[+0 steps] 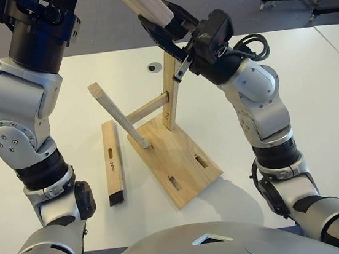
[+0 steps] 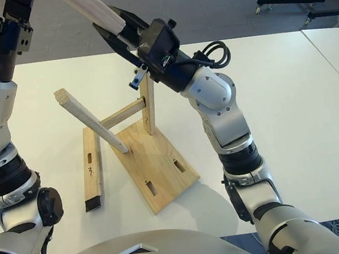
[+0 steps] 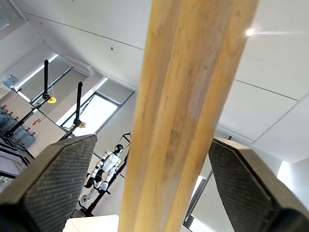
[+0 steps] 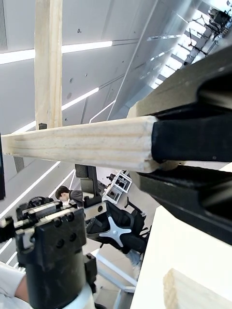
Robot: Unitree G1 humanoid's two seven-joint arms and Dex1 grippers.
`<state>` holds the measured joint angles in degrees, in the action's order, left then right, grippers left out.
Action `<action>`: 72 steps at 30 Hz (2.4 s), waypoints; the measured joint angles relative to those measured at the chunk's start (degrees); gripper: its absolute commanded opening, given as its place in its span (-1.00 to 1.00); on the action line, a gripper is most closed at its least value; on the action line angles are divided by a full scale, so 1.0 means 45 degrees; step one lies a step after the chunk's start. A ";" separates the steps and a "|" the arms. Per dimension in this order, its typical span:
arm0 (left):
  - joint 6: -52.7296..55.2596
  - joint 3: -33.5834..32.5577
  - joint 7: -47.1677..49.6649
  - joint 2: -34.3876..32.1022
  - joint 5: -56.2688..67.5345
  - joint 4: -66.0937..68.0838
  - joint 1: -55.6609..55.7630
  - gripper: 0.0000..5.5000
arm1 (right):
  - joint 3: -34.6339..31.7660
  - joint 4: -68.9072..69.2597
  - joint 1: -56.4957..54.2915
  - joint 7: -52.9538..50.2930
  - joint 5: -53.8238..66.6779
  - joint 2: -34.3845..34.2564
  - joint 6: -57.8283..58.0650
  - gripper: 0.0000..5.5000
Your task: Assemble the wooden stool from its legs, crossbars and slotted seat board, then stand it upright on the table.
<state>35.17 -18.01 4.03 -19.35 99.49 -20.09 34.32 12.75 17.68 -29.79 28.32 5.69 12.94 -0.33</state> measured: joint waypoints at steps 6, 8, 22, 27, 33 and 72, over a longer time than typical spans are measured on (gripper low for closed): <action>-0.0015 0.0034 -0.0098 -0.0042 -0.0139 -0.0001 -0.0003 0.49 | 0.0147 -0.0137 0.0018 0.0178 -0.0160 0.0032 -0.0254 -0.63; -0.0057 0.0033 -0.0161 -0.0041 -0.0189 -0.0002 -0.0015 0.49 | 0.0146 -0.0214 0.0018 0.0193 -0.0171 0.0048 -0.0261 -0.63; -0.0253 0.0231 -0.0119 -0.0034 -0.0570 0.0010 -0.0188 -0.21 | 0.0181 -0.0396 0.0021 0.0343 -0.0530 0.0226 -0.0585 -0.63; -0.0274 0.0243 -0.0295 -0.0033 -0.0830 0.0011 -0.0218 -0.22 | 0.0179 -0.0477 0.0020 0.0400 -0.0522 0.0216 -0.0646 -0.63; -0.0274 0.0243 -0.0322 -0.0032 -0.0858 0.0013 -0.0284 -0.22 | 0.0156 -0.0490 0.0019 0.0543 -0.0265 0.0238 -0.0483 -0.49; 0.1110 0.1036 -0.2777 -0.2856 -0.0002 -0.4097 -0.8233 -0.26 | -0.2805 0.1711 0.2993 0.2037 0.3235 0.3645 0.3941 0.00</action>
<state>40.17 -13.35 -8.47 -32.20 99.48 -38.53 -2.73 0.13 25.38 -16.32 37.49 20.24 29.34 17.41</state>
